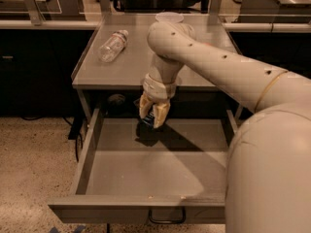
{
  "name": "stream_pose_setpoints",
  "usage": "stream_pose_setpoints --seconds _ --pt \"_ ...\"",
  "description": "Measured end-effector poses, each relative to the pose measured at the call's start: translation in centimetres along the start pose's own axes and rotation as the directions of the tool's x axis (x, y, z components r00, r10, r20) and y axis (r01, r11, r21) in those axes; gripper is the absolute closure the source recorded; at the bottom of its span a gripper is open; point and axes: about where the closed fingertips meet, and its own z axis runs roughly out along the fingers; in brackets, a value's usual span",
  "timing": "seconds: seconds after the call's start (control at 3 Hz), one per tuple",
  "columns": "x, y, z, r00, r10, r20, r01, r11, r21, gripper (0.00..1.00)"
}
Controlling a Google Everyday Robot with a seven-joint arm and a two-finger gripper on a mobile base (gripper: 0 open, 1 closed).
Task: Pick rxbar blueberry from top drawer and place on counter
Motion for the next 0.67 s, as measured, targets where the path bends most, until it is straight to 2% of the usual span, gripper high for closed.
stream_pose_setpoints --seconds 0.33,0.67 --pt "-1.31 -3.1 -4.21 0.998 -0.058 -0.004 0.058 0.998 0.023 1.0" --pt "-1.31 -3.1 -4.21 0.998 -0.058 -0.004 0.058 0.998 0.023 1.0"
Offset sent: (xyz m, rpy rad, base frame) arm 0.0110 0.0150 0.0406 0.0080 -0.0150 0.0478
